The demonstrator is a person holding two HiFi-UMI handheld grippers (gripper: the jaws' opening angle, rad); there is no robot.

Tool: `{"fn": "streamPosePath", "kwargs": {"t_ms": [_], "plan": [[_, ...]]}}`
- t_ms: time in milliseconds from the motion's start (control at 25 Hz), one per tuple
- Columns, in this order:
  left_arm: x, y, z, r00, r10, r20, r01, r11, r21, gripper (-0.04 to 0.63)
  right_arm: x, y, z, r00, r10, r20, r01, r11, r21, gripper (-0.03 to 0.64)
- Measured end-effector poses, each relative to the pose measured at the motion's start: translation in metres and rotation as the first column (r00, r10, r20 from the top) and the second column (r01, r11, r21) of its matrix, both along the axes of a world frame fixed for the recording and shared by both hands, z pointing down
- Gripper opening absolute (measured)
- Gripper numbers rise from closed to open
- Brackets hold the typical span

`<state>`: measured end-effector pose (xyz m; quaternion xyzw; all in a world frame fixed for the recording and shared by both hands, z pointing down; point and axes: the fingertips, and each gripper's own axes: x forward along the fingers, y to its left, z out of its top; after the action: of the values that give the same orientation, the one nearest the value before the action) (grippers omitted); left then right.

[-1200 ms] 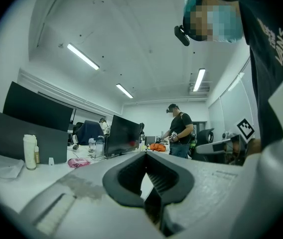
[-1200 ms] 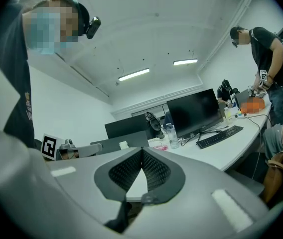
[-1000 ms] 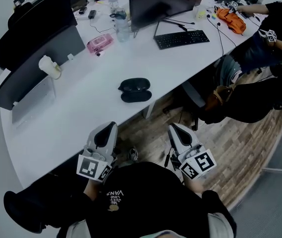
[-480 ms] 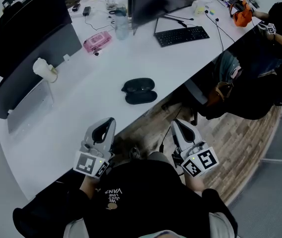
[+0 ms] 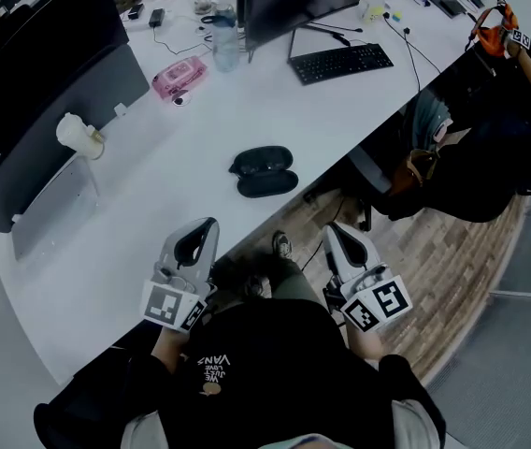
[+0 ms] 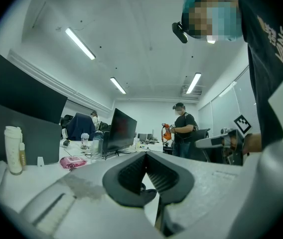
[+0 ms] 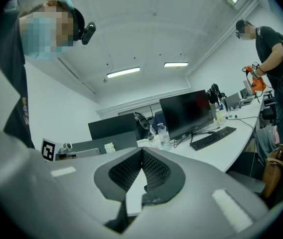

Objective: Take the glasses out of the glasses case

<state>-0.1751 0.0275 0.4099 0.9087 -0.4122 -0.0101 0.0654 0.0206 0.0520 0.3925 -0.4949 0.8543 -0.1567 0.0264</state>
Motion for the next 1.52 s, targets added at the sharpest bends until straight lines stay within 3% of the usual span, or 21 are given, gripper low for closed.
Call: {"fn": "streamPosePath", "kwargs": {"t_ms": [440, 840, 1240, 1520], "plan": [[0.022, -0.038, 0.009, 0.997, 0.028, 0.075, -0.028, 1.0, 0.004, 0.002, 0.015, -0.028, 0.006, 1.0, -0.005, 0.025, 0.005, 1.0, -0.011, 0.002], [0.05, -0.079, 0.024, 0.988, 0.034, 0.153, -0.032, 0.999, -0.012, 0.002, 0.033, -0.069, 0.013, 0.997, -0.068, 0.046, 0.069, 0.997, -0.018, 0.002], [0.075, -0.12, 0.037, 0.97, 0.066, 0.234, -0.057, 0.997, -0.046, 0.002, 0.05, -0.111, 0.024, 0.99, -0.124, 0.069, 0.126, 0.992, -0.024, 0.002], [0.096, -0.142, 0.053, 0.947, 0.134, 0.291, -0.118, 0.99, -0.072, 0.002, 0.062, -0.132, 0.032, 0.988, -0.137, 0.077, 0.14, 0.99, -0.033, 0.002]]}}
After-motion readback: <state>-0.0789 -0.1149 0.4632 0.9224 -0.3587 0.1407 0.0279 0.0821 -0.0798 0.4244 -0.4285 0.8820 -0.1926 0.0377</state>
